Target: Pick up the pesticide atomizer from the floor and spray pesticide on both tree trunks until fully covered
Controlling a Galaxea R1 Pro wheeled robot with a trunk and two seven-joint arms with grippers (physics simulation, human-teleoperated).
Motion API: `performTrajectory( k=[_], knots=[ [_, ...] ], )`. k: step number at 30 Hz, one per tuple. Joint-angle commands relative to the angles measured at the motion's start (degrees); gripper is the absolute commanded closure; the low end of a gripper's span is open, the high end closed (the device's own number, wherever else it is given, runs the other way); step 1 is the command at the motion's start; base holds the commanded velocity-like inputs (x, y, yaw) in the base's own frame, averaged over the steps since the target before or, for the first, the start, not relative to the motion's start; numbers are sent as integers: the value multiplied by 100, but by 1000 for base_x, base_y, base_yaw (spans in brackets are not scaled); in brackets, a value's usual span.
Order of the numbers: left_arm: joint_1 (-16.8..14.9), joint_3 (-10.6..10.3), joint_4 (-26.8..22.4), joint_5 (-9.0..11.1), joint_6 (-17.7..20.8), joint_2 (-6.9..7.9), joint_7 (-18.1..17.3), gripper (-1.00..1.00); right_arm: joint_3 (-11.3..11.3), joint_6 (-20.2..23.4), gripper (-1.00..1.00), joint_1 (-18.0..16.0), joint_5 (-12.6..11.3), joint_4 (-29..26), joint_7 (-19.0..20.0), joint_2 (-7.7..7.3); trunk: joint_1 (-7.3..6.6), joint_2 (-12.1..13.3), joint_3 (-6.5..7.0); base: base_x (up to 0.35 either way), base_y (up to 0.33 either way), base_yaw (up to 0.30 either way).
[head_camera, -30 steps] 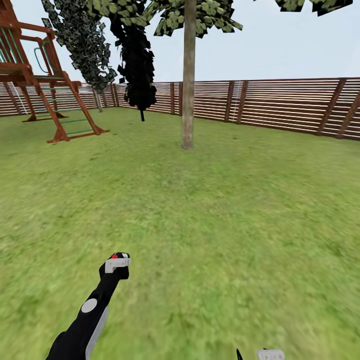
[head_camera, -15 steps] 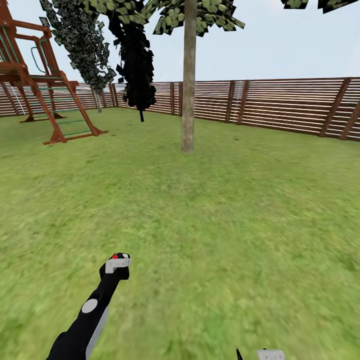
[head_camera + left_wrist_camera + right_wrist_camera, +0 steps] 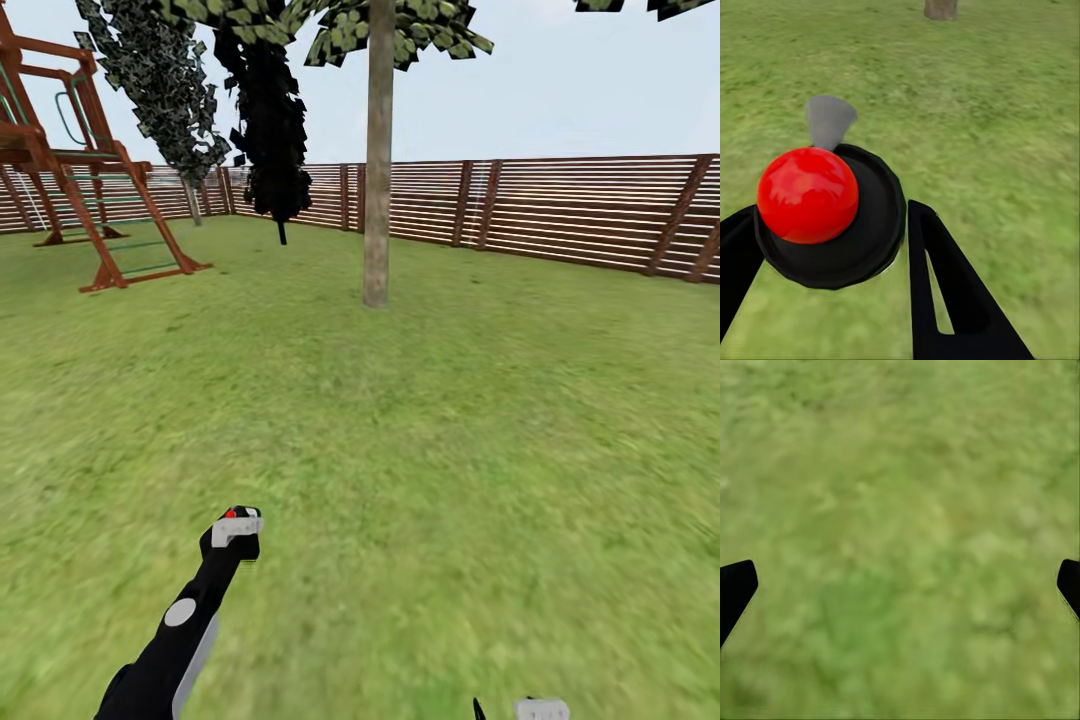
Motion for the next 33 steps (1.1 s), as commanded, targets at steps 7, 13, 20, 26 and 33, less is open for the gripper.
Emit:
performTrajectory(
  k=[7,13,20,26,33],
  knots=[
    [0,0,-17,0,-2,-1,-2,100,0,0,-100,0,0,0,0,0,0,0,0,339,0,0],
    [0,0,-6,0,0,-1,-1,100,0,0,-100,0,0,0,0,0,0,0,0,340,0,0],
    [0,8,12,0,0,7,-1,100,0,0,-100,0,0,0,0,0,0,0,0,340,0,0],
    [0,7,-8,0,0,10,-1,100,0,1,-100,0,0,0,0,0,0,0,0,340,0,0],
    [0,21,17,0,0,22,-1,100,0,0,-100,0,0,0,0,0,0,0,0,340,0,0]
  ],
)
